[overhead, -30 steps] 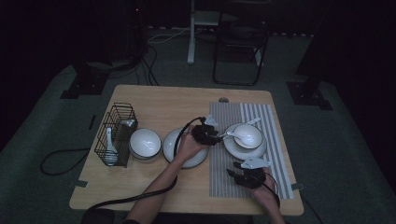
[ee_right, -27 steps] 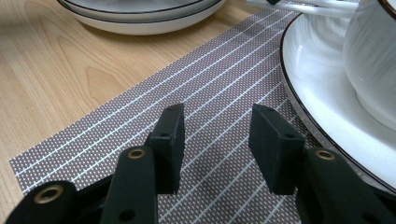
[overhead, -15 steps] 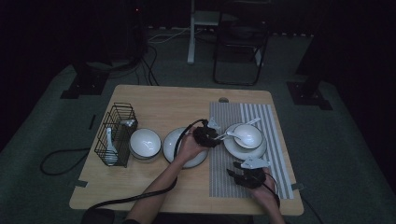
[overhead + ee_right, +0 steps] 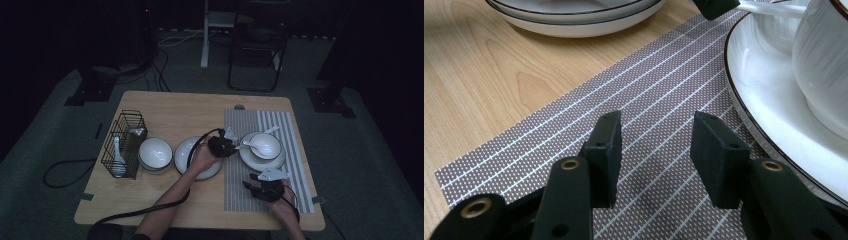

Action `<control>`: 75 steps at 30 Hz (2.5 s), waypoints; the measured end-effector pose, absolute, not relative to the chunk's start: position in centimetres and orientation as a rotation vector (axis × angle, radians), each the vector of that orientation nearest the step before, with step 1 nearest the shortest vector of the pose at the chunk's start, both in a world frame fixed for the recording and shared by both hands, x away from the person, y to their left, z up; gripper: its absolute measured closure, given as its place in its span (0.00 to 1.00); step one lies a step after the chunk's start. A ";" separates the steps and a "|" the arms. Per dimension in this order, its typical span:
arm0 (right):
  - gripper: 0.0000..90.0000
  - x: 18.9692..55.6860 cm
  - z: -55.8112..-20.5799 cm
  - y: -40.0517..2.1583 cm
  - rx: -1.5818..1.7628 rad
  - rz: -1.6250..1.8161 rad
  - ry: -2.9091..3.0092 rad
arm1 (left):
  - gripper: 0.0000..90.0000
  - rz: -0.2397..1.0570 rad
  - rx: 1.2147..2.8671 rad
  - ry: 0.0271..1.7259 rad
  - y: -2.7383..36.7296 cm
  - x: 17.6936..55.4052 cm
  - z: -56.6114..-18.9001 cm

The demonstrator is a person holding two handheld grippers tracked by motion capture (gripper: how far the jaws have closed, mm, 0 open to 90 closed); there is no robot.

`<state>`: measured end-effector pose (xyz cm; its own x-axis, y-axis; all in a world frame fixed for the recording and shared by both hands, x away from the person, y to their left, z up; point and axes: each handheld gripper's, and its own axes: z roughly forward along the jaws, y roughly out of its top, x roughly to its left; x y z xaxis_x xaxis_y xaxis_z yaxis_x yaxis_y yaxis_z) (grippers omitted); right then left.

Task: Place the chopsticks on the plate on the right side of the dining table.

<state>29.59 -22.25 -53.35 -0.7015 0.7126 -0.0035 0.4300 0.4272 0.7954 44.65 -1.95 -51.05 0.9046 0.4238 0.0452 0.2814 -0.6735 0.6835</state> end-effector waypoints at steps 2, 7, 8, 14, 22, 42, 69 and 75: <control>0.62 29.6 -53.3 -22.3 0.980 1.160 2.345 | 0.89 0.264 2.355 0.492 -2.0 44.7 -51.0; 0.62 29.6 -53.3 -22.3 0.982 1.160 2.344 | 0.89 0.257 2.351 0.484 -1.8 44.9 -51.1; 0.61 29.6 -53.3 -22.3 0.982 1.161 2.343 | 0.89 0.255 2.349 0.488 -1.8 44.9 -51.1; 0.61 29.6 -53.1 -22.5 0.991 1.167 2.328 | 0.86 0.243 2.344 0.494 -1.8 44.9 -51.1; 0.59 29.4 -52.6 -23.2 1.009 1.189 2.288 | 0.76 0.215 2.298 0.538 -1.5 44.9 -50.9; 0.41 29.3 -50.8 -24.2 1.037 1.172 2.228 | 0.62 0.199 2.209 0.613 0.9 44.2 -50.1; 0.47 31.1 -48.0 -28.3 1.078 1.183 2.106 | 0.59 0.206 2.221 0.614 2.0 42.9 -50.2; 0.48 31.9 -47.3 -28.8 1.072 1.172 2.082 | 0.59 0.213 2.222 0.609 2.0 42.8 -50.1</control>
<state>31.92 -28.85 -47.29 -0.5534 0.8311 -0.0552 0.3840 0.3133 0.8686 42.84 1.96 -50.14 0.8697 0.4916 -0.0452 0.3558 -0.5607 0.7477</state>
